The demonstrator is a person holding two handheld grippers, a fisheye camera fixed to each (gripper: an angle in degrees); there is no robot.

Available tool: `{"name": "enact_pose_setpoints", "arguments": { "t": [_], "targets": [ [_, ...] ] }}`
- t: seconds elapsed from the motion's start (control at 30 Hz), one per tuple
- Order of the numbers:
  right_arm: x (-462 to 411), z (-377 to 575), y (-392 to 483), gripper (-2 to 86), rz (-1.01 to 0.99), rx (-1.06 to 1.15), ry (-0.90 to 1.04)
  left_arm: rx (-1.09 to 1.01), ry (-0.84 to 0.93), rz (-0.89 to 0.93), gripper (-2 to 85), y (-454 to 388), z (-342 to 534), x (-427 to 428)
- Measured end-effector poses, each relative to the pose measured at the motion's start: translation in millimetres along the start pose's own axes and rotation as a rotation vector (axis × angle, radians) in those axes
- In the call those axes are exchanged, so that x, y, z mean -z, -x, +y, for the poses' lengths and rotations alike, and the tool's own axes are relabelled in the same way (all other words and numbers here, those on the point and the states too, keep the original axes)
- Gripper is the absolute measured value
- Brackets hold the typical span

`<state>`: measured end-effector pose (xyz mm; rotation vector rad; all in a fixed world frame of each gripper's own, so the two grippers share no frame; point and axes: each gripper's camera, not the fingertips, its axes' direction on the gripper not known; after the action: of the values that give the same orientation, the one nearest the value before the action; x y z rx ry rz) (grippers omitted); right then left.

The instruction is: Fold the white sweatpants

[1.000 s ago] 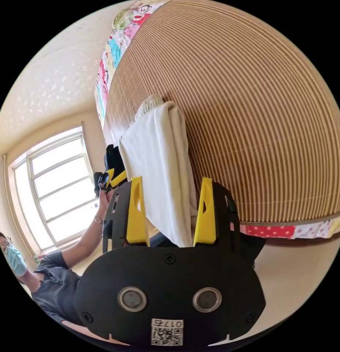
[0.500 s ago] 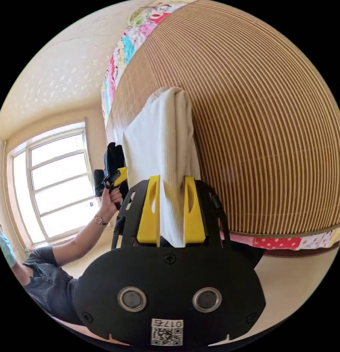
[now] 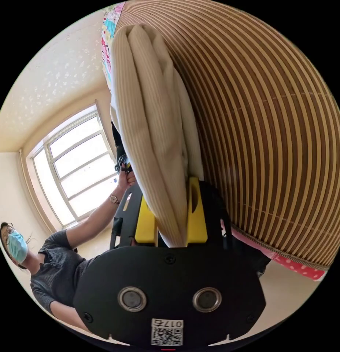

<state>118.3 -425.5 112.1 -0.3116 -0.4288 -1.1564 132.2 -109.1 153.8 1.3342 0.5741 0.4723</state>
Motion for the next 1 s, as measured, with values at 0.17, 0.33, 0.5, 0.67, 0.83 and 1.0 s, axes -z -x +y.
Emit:
{"name": "enact_pose_setpoints", "arguments": {
  "t": [0.17,0.33,0.5,0.67,0.83,1.0],
  "targets": [
    [46.9,13.6,11.4,10.8,0.145,0.052,-0.009,-0.016,0.071,-0.083,13.1,-34.9,-18.4,-44.0],
    [161.2,55.3,-27.1,10.8,0.295,-0.012,-0.096,-0.046,0.098,-0.040,13.3,-80.2,-54.1,-147.1],
    [286.2,141.0,-33.6,11.7,0.597,-0.197,-0.468,-0.056,0.172,0.049,13.6,-136.8,-106.2,-290.0],
    [336.0,244.4,-13.2,10.0,0.754,-0.229,-0.840,-0.002,0.173,0.008,14.4,-210.3,-149.1,-430.6],
    [298.3,284.5,-50.3,3.2,0.590,-0.261,-0.912,0.067,0.253,0.062,15.3,-251.4,-171.4,-527.0],
    [235.8,266.5,-61.6,1.3,0.477,-0.195,-0.821,0.055,0.324,0.024,16.0,-258.0,-191.2,-528.2]
  ]
}}
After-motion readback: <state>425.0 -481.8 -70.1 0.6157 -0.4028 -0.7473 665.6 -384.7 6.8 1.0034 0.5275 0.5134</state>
